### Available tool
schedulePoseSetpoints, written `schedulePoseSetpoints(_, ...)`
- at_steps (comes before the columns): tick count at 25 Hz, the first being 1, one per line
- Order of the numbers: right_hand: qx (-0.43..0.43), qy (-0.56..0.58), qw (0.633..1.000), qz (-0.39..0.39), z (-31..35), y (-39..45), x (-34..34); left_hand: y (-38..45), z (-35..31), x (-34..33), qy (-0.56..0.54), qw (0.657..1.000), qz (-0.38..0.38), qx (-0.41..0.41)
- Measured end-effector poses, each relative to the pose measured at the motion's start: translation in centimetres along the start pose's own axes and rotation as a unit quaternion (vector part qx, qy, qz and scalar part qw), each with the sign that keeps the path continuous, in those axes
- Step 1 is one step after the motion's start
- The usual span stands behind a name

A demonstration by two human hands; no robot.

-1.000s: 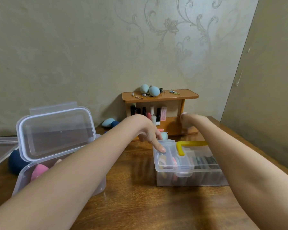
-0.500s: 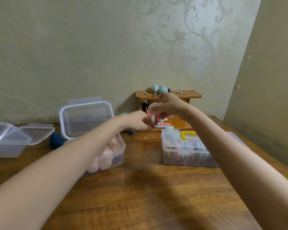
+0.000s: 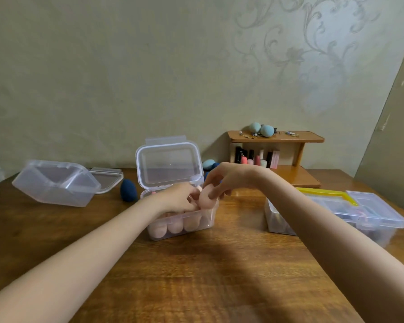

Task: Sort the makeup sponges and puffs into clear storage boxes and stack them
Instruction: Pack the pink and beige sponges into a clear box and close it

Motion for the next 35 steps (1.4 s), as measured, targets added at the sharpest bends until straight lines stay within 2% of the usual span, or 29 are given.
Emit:
schedulePoseSetpoints(3,-0.022,-0.04,0.999,0.003,0.1,0.8,-0.2,0.2,0.3,-0.2,0.005,1.0,0.013,-0.01)
schedulePoseSetpoints(6,-0.028,-0.133,0.991,0.015,0.7,1.7,-0.7,0.4,0.7,-0.4,0.011,1.0,0.02,-0.006)
schedulePoseSetpoints(9,-0.029,-0.261,0.965,0.017,1.8,2.8,-2.2,0.4,0.8,-0.3,0.009,1.0,-0.004,0.014)
schedulePoseSetpoints(12,-0.014,-0.362,0.932,-0.015,3.1,3.4,-3.7,0.5,1.1,-0.6,0.032,0.999,0.0,0.035)
schedulePoseSetpoints(16,-0.019,-0.379,0.925,-0.022,3.8,3.5,-4.1,0.3,1.2,-0.4,0.043,0.998,0.006,0.049)
schedulePoseSetpoints(18,-0.025,-0.348,0.937,0.006,3.2,3.4,-3.5,-0.4,1.2,0.2,0.004,1.0,0.012,0.027)
schedulePoseSetpoints(20,-0.046,-0.246,0.968,0.029,2.2,3.0,-1.8,-1.7,1.8,1.7,-0.039,0.999,0.002,0.018)
schedulePoseSetpoints(21,-0.049,-0.177,0.983,0.015,1.9,2.9,-0.5,-2.2,2.4,2.6,-0.048,0.998,-0.021,0.023)
schedulePoseSetpoints(22,-0.05,-0.113,0.992,-0.028,1.6,3.1,0.9,-2.7,3.5,3.8,-0.056,0.996,-0.064,0.035)
schedulePoseSetpoints(24,-0.074,-0.002,0.986,-0.149,0.6,4.0,3.1,-3.7,6.5,6.2,-0.081,0.972,-0.199,0.092)
schedulePoseSetpoints(26,-0.117,0.103,0.968,-0.196,-0.4,5.5,2.7,-5.3,9.5,7.3,-0.166,0.917,-0.313,0.182)
schedulePoseSetpoints(27,-0.131,0.15,0.961,-0.19,-0.5,6.3,1.7,-5.8,10.4,7.0,-0.247,0.886,-0.322,0.223)
schedulePoseSetpoints(29,-0.13,0.225,0.948,-0.185,-0.7,7.3,0.6,-5.8,10.7,5.5,-0.425,0.833,-0.253,0.251)
schedulePoseSetpoints(30,-0.116,0.251,0.942,-0.191,-0.6,7.3,0.6,-5.7,10.3,5.2,-0.473,0.819,-0.217,0.241)
schedulePoseSetpoints(32,-0.079,0.282,0.934,-0.206,-0.1,6.6,1.3,-5.5,9.5,5.4,-0.518,0.809,-0.196,0.198)
schedulePoseSetpoints(35,-0.032,0.272,0.942,-0.192,0.3,4.0,1.5,-6.0,9.6,5.8,-0.536,0.805,-0.207,0.151)
Point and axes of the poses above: each hand's wrist, its own y-axis towards the middle knuckle, its own x-axis out of the back of the hand, z = x × y, the point moved 6 cm from there along y, towards the middle knuckle, and after that the axes turned 5 degrees about -y, right-handed, at the moved point
